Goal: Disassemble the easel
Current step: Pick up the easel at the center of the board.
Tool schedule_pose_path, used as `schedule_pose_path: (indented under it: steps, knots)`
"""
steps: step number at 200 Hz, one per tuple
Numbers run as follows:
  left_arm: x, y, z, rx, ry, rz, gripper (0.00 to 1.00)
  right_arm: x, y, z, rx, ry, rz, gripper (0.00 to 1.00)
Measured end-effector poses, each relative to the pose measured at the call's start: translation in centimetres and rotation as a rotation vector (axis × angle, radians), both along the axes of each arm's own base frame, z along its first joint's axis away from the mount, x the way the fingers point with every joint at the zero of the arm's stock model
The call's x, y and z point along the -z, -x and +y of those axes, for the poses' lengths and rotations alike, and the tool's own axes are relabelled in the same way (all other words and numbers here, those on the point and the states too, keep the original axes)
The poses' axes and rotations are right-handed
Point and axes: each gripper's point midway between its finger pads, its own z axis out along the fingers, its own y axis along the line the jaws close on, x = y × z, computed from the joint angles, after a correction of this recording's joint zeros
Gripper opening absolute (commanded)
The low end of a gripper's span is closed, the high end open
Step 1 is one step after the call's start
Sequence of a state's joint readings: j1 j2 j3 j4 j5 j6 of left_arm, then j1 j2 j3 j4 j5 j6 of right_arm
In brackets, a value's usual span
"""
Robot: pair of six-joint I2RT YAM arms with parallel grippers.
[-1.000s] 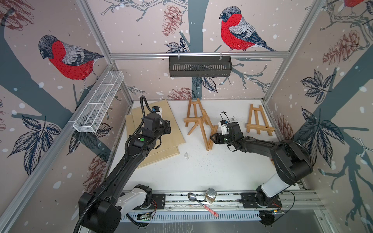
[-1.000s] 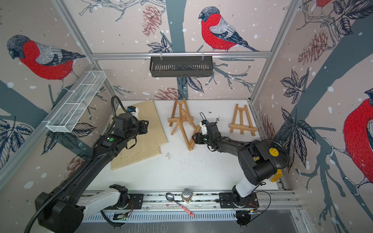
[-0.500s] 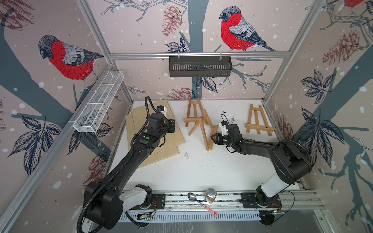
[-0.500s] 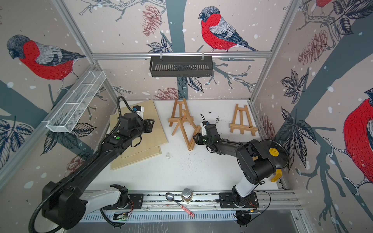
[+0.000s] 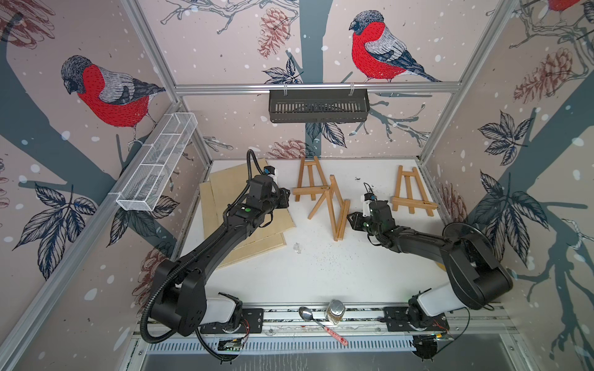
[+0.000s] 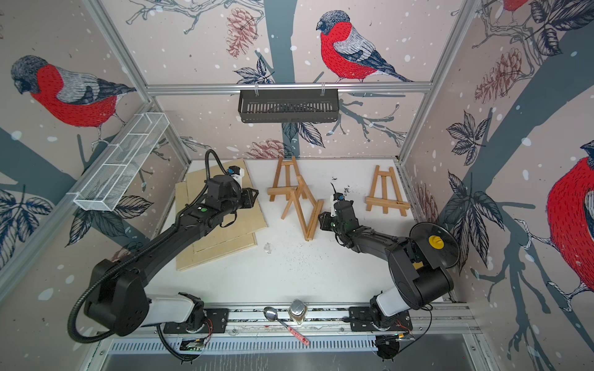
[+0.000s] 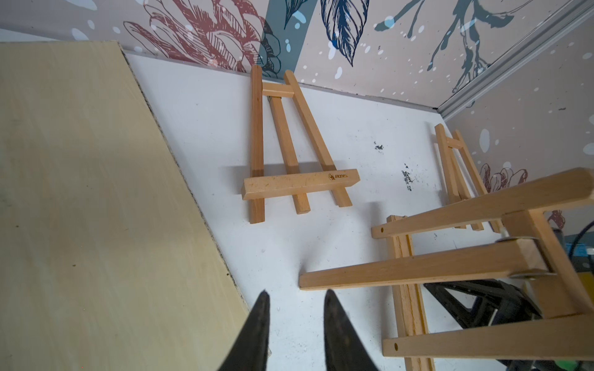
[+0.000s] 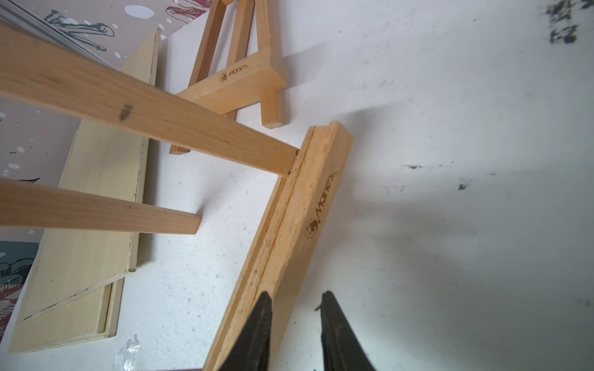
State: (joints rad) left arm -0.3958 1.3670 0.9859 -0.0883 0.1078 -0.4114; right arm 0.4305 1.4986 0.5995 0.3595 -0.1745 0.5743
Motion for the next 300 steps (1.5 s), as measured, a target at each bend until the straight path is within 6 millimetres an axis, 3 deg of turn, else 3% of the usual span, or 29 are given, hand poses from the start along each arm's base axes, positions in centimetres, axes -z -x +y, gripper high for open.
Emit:
schedule_pose_path:
  steps: [12, 45, 106, 139, 209, 300]
  knots:
    - [0.2, -0.2, -0.4, 0.009, -0.001, 0.01, 0.29, -0.3, -0.1, 0.0, 0.002, -0.003, -0.007, 0.31]
    - [-0.1, -0.7, -1.5, 0.035, 0.019, 0.0, 0.29, -1.9, -0.1, -0.2, -0.003, 0.007, -0.058, 0.57]
    - [0.2, -0.4, -1.9, 0.055, 0.035, 0.009, 0.29, -8.6, 0.3, 0.7, -0.215, 0.088, -0.416, 0.62]
    - [-0.3, 0.0, -2.1, 0.071, 0.056, 0.005, 0.29, -10.7, -0.8, 1.8, -0.311, 0.184, -0.555, 0.62]
    - [-2.7, 0.6, -2.0, 0.078, 0.083, -0.051, 0.29, -9.9, -3.9, 3.2, -0.452, 0.329, -0.633, 0.63]
    - [-2.1, 1.1, -1.6, 0.07, 0.071, -0.035, 0.29, -7.6, -6.3, 3.9, -0.568, 0.327, -0.587, 0.61]
